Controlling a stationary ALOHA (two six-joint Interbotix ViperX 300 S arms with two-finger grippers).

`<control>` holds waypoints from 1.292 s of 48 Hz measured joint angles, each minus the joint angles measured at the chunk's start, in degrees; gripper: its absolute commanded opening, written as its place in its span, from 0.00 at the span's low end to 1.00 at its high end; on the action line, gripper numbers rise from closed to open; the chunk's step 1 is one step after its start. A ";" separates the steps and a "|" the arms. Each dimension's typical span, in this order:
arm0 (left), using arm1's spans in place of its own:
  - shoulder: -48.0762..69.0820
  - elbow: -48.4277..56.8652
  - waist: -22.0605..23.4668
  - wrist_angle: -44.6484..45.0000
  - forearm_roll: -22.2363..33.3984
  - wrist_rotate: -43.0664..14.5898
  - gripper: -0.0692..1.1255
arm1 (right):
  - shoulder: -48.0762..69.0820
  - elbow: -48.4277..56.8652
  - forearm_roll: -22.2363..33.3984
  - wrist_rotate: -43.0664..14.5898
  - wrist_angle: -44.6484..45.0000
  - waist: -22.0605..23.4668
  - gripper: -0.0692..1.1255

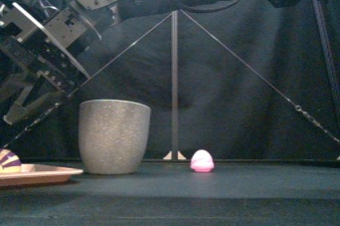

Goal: Pick the onion then place it on the pink plate
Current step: Drop onion on the pink plate and return to neutral

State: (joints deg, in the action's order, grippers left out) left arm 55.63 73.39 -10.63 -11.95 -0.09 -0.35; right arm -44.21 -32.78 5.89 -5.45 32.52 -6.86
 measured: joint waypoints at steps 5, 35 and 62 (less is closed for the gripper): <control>0.00 0.00 0.00 0.09 0.09 0.00 0.15 | 1.58 1.76 0.00 0.53 0.00 -1.41 0.81; 0.88 0.09 0.00 0.09 0.00 0.00 0.15 | 22.06 30.32 0.88 -0.88 -19.25 -3.25 0.81; 0.97 0.97 -0.09 0.09 0.00 0.00 0.15 | 43.15 62.31 -2.72 -1.05 -50.45 0.26 0.81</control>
State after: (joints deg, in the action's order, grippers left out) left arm 56.60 74.36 -10.72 -11.87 -0.09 -0.35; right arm -1.05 29.53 3.16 -6.50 -17.93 -6.59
